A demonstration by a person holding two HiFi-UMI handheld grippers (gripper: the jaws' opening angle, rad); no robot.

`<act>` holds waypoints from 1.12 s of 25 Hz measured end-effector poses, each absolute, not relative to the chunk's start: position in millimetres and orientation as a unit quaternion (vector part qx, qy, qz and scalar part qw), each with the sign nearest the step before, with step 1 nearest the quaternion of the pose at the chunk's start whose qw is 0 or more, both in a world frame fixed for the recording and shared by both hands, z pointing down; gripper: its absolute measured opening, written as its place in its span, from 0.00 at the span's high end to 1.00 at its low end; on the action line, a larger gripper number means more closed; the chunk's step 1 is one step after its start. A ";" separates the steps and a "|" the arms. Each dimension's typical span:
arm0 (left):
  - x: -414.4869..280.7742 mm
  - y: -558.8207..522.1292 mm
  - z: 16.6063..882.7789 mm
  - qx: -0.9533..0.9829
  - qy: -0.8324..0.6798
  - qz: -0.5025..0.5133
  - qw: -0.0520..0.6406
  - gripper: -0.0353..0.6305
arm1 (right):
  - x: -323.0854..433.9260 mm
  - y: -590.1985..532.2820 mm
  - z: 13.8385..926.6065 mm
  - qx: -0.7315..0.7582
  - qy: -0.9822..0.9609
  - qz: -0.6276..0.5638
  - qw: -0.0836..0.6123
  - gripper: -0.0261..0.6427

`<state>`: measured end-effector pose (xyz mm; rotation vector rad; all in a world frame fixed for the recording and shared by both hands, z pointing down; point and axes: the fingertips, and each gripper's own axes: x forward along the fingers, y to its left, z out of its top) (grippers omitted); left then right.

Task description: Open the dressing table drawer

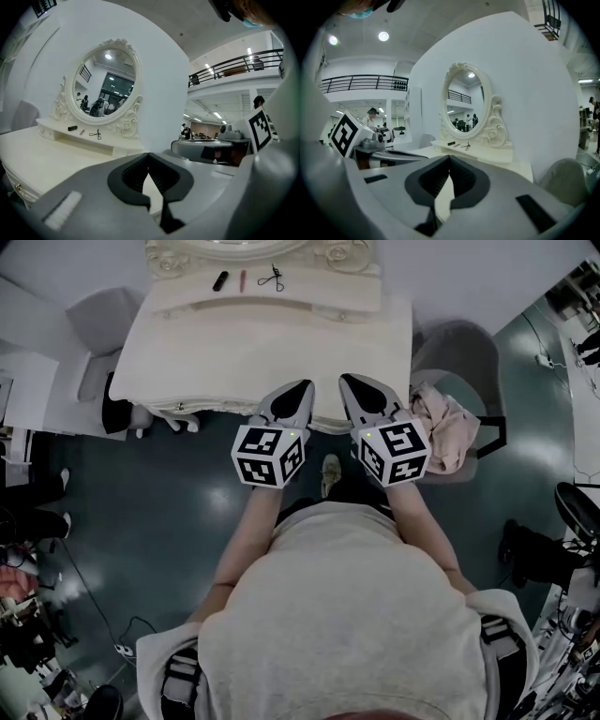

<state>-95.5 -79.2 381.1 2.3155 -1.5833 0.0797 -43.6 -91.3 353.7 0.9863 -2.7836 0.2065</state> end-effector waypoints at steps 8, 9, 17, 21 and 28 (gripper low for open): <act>-87.0 -155.8 381.4 0.812 -0.557 0.029 0.168 0.93 | -36.7 -165.8 353.5 0.332 -0.936 0.067 0.094 0.95; -85.2 -162.9 383.1 0.812 -0.557 0.031 0.170 0.93 | -34.6 -173.0 354.2 0.333 -0.936 0.068 0.094 0.95; -77.8 -196.7 400.2 0.810 -0.552 0.046 0.193 0.93 | -25.9 -210.4 370.1 0.342 -0.929 0.094 0.102 0.95; -77.0 -206.7 409.5 0.809 -0.549 0.054 0.203 0.93 | -21.3 -218.8 380.4 0.351 -0.924 0.108 0.107 0.95; -79.1 -227.8 424.4 0.817 -0.525 0.071 0.226 0.93 | -15.3 -232.5 396.2 0.381 -0.907 0.134 0.122 0.95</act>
